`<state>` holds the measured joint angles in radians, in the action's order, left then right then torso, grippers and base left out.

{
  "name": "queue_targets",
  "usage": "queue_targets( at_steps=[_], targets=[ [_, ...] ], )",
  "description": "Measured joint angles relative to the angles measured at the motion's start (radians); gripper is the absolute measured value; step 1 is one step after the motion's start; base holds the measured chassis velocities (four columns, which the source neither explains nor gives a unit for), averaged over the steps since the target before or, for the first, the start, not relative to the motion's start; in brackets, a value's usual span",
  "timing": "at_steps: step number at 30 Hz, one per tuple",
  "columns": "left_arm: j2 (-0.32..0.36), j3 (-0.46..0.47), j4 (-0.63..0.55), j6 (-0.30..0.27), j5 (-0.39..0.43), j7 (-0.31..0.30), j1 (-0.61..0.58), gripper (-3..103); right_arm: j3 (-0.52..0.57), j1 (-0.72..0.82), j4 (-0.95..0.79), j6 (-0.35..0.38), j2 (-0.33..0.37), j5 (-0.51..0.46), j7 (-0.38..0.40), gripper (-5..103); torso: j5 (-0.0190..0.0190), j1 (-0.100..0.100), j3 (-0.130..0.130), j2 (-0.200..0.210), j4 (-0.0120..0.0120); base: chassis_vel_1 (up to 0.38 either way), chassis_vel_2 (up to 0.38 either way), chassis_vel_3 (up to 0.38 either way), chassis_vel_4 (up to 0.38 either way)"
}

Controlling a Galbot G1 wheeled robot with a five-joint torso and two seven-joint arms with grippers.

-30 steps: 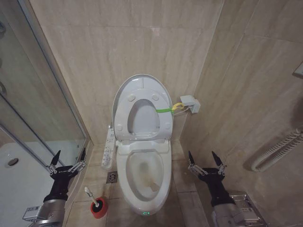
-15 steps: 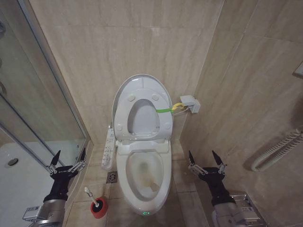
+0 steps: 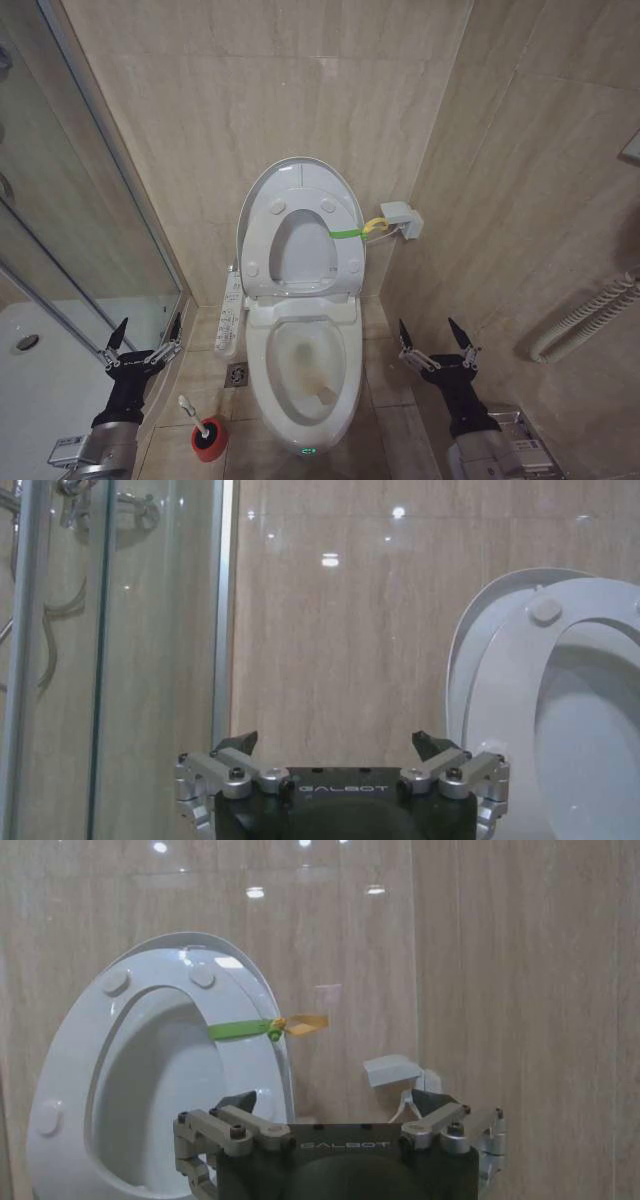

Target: Open the toilet lid, clean the toilet bowl with a toilet brush, close the toilet lid, and flush.

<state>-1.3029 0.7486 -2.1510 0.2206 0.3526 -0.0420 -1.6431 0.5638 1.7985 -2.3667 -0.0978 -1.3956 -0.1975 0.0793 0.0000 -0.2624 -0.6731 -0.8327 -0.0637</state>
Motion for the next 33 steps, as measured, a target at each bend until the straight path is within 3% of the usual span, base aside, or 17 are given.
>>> queue_targets(
  at_steps=[33],
  targets=[
    [0.0,0.0,0.0,0.0,0.0,0.0,0.0,100,-0.012,-0.007,-0.003,0.029,-0.008,-0.001,0.01,100,0.0,0.0,0.0,0.0,0.0,0.0,0.0,0.0,0.0]
  ],
)
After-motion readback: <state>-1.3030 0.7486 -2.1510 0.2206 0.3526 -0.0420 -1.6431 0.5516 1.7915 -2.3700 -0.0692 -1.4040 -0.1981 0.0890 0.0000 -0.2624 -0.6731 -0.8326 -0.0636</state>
